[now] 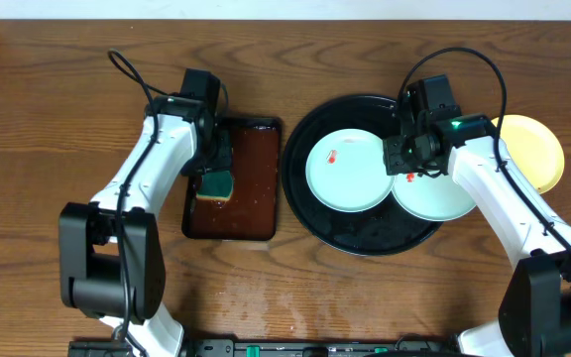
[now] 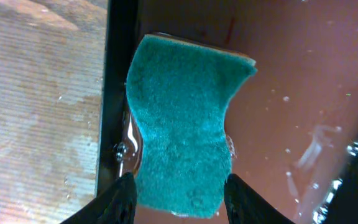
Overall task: Clean dirty plates on tray and stack at the side
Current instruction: 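Pinch the green sponge on the small tray with the left gripper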
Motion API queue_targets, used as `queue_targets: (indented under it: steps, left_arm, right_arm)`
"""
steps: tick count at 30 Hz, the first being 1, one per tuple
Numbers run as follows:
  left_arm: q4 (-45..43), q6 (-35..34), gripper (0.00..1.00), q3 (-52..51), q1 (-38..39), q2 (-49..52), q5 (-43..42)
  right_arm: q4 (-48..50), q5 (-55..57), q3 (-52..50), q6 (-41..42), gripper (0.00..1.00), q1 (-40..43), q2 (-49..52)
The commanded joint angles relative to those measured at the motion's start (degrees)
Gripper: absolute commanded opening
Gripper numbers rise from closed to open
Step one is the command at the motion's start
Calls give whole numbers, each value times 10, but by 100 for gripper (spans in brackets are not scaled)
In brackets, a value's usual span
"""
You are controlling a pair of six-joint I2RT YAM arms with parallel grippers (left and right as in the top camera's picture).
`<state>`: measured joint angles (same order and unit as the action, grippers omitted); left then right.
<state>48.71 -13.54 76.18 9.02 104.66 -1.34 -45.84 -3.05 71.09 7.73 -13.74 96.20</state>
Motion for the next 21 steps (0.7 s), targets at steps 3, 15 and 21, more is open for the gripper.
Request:
queue_targets:
  steps: [3,15,21]
  left_arm:
    - [-27,-3,48,-16,-2,14,7]
    - [-86,-5,48,-59,-2,28,5]
    - [-120,-14,51,-89,-2,28,5]
  right_arm:
    - [0,-4,0,10,52,2,2]
    - [0,-4,0,10,53,2,1]
    - [0,-4,0,10,53,2,1]
